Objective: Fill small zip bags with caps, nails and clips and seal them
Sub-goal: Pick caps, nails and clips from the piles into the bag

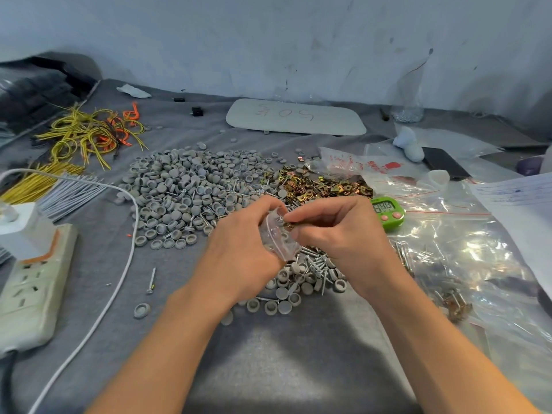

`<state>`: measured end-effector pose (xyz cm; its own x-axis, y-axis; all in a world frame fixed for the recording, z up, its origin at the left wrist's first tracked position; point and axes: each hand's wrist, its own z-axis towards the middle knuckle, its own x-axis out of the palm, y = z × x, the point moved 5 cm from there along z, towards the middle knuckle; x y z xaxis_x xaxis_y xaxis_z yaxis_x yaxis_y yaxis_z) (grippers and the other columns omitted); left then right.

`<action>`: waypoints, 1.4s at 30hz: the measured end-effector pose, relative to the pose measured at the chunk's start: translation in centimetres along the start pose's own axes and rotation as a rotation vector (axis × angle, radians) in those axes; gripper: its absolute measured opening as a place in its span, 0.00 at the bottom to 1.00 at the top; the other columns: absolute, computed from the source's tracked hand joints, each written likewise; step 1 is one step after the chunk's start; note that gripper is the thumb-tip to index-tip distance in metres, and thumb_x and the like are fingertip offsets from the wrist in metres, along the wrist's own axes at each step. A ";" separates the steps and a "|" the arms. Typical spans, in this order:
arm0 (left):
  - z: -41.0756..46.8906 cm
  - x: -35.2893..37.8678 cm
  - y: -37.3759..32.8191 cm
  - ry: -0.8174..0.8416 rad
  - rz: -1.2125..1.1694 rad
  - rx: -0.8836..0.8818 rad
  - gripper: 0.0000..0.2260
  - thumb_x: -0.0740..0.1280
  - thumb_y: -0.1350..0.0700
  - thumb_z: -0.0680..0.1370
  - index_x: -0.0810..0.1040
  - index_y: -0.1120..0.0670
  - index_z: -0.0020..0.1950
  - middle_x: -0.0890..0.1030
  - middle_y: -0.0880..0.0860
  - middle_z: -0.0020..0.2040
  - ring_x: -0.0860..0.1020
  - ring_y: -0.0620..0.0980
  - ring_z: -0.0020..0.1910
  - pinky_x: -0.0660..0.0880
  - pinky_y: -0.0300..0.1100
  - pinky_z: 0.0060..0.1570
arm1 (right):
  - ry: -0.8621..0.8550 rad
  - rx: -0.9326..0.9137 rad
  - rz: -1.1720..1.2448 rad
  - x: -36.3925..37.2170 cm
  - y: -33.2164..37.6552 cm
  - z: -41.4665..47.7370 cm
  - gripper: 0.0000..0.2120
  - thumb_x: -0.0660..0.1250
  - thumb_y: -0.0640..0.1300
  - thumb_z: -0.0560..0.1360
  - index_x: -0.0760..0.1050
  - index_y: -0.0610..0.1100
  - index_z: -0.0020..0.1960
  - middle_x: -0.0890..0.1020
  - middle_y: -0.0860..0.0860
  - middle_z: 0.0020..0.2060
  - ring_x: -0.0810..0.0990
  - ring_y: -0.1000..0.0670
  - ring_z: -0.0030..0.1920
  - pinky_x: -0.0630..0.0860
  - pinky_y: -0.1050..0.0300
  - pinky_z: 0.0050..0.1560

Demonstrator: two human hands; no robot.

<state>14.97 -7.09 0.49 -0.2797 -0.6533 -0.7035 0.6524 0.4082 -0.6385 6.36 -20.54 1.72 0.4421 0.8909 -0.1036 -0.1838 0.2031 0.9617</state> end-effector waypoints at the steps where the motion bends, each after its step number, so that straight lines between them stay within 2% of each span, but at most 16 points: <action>1: 0.0 0.0 0.0 0.002 -0.001 0.005 0.19 0.76 0.42 0.69 0.74 0.36 0.56 0.81 0.38 0.42 0.78 0.37 0.42 0.72 0.35 0.37 | -0.020 -0.005 -0.038 0.0 0.1 0.0 0.12 0.79 0.28 0.67 0.88 0.43 0.43 0.89 0.47 0.39 0.88 0.49 0.39 0.83 0.58 0.43; 5: 0.0 -0.1 -0.2 0.018 -0.046 0.005 0.16 0.71 0.41 0.67 0.74 0.36 0.53 0.80 0.35 0.43 0.78 0.35 0.43 0.69 0.31 0.32 | -0.080 -0.006 -0.258 0.4 0.4 0.0 0.10 0.82 0.33 0.66 0.88 0.46 0.41 0.87 0.53 0.34 0.87 0.53 0.35 0.83 0.61 0.38; 8: 0.0 -0.2 0.0 0.022 -0.109 -0.008 0.16 0.73 0.44 0.66 0.75 0.36 0.52 0.79 0.32 0.47 0.78 0.34 0.43 0.72 0.28 0.37 | -0.093 -0.025 -0.251 0.8 0.6 0.1 0.09 0.81 0.35 0.67 0.89 0.47 0.42 0.88 0.54 0.35 0.87 0.53 0.36 0.84 0.60 0.40; 10: 0.1 -0.4 0.3 0.021 -0.136 -0.038 0.19 0.77 0.49 0.67 0.76 0.36 0.53 0.79 0.30 0.47 0.79 0.33 0.42 0.72 0.27 0.36 | -0.204 -0.036 -0.276 -0.1 0.3 0.4 0.09 0.81 0.35 0.69 0.88 0.49 0.41 0.87 0.56 0.35 0.87 0.54 0.37 0.84 0.59 0.41; 12: 0.2 -0.6 0.7 0.019 -0.159 -0.068 0.22 0.79 0.53 0.66 0.77 0.36 0.54 0.80 0.30 0.47 0.80 0.33 0.39 0.71 0.28 0.32 | -0.353 -0.010 -0.346 -2.0 -0.2 0.6 0.11 0.79 0.35 0.70 0.88 0.51 0.39 0.86 0.59 0.33 0.85 0.59 0.36 0.80 0.66 0.38; 14: 0.3 -0.7 0.9 0.010 -0.185 -0.089 0.22 0.79 0.55 0.66 0.77 0.36 0.54 0.81 0.31 0.46 0.79 0.34 0.35 0.69 0.28 0.29 | -0.406 0.062 -0.524 -3.5 -0.9 0.7 0.12 0.77 0.36 0.73 0.87 0.53 0.40 0.86 0.60 0.35 0.83 0.62 0.37 0.78 0.70 0.39; 17: 0.3 -1.1 1.2 -0.022 -0.222 -0.108 0.21 0.78 0.57 0.67 0.78 0.38 0.53 0.82 0.33 0.45 0.78 0.35 0.30 0.67 0.28 0.27 | -0.180 0.272 -0.826 -3.6 -2.8 1.1 0.17 0.69 0.33 0.78 0.87 0.54 0.53 0.87 0.55 0.50 0.83 0.55 0.43 0.83 0.59 0.49; 19: 0.2 -1.5 1.4 -0.034 -0.229 -0.117 0.21 0.78 0.58 0.67 0.78 0.37 0.53 0.83 0.34 0.44 0.78 0.36 0.28 0.68 0.29 0.25 | -0.001 0.339 -0.924 -2.8 -3.5 1.4 0.24 0.65 0.30 0.77 0.85 0.56 0.58 0.85 0.52 0.53 0.80 0.55 0.40 0.77 0.68 0.38; 20: 0.2 -1.6 1.5 -0.037 -0.227 -0.120 0.21 0.78 0.58 0.67 0.77 0.37 0.53 0.83 0.35 0.44 0.78 0.37 0.28 0.68 0.30 0.25 | 0.054 0.341 -0.967 -2.4 -3.5 1.6 0.25 0.64 0.29 0.77 0.85 0.57 0.59 0.84 0.51 0.54 0.78 0.55 0.39 0.74 0.70 0.38; 23: 0.1 -1.5 1.4 -0.029 -0.227 -0.119 0.22 0.77 0.59 0.68 0.77 0.37 0.53 0.83 0.36 0.45 0.77 0.37 0.26 0.67 0.30 0.24 | 0.095 0.334 -1.077 -2.3 -3.3 1.9 0.22 0.68 0.31 0.76 0.85 0.55 0.58 0.85 0.51 0.56 0.79 0.51 0.47 0.77 0.61 0.50; 26: 0.2 -1.2 1.2 -0.021 -0.225 -0.114 0.21 0.77 0.59 0.68 0.77 0.37 0.53 0.83 0.35 0.45 0.77 0.37 0.26 0.67 0.30 0.24 | 0.023 0.319 -1.072 -3.0 -3.3 1.9 0.13 0.73 0.36 0.76 0.86 0.53 0.53 0.86 0.50 0.49 0.82 0.49 0.45 0.80 0.57 0.48; 29: 0.3 -1.2 1.2 -0.021 -0.206 -0.121 0.21 0.77 0.58 0.68 0.77 0.38 0.53 0.83 0.36 0.44 0.77 0.38 0.27 0.67 0.30 0.25 | 0.004 0.297 -1.075 -3.2 -3.4 1.7 0.06 0.75 0.42 0.76 0.84 0.53 0.48 0.84 0.52 0.44 0.80 0.51 0.41 0.76 0.58 0.43; 33: 0.3 -1.2 1.3 -0.025 -0.195 -0.131 0.21 0.77 0.58 0.68 0.77 0.38 0.53 0.83 0.36 0.44 0.77 0.38 0.26 0.69 0.33 0.25 | 0.000 0.273 -1.027 -3.3 -3.6 1.7 0.08 0.76 0.43 0.75 0.80 0.52 0.40 0.82 0.56 0.37 0.79 0.56 0.37 0.75 0.60 0.35; 36: 0.3 -1.2 1.1 -0.024 -0.200 -0.127 0.20 0.77 0.58 0.68 0.77 0.38 0.53 0.83 0.36 0.44 0.76 0.38 0.25 0.69 0.32 0.24 | -0.067 0.234 -0.909 -3.5 -3.3 1.6 0.07 0.77 0.42 0.74 0.83 0.51 0.40 0.83 0.57 0.37 0.80 0.57 0.38 0.75 0.63 0.36; 40: 0.3 -0.9 0.9 -0.007 -0.207 -0.138 0.22 0.78 0.59 0.68 0.77 0.37 0.53 0.83 0.37 0.44 0.78 0.40 0.26 0.69 0.31 0.24 | -0.132 0.221 -0.655 -3.6 -3.3 1.2 0.05 0.77 0.42 0.75 0.87 0.52 0.48 0.86 0.59 0.38 0.83 0.62 0.39 0.75 0.74 0.37; 42: 0.4 -0.9 0.8 -0.004 -0.209 -0.138 0.21 0.77 0.58 0.68 0.77 0.37 0.53 0.82 0.36 0.45 0.78 0.39 0.26 0.69 0.31 0.24 | -0.146 0.234 -0.668 -3.2 -3.5 1.3 0.05 0.77 0.44 0.75 0.87 0.52 0.49 0.86 0.59 0.38 0.83 0.63 0.38 0.74 0.75 0.36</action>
<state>15.99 -6.41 0.70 -0.3957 -0.7348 -0.5509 0.4779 0.3474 -0.8068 6.70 -24.65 -0.94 0.5103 0.5401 -0.6692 0.3525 0.5784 0.7356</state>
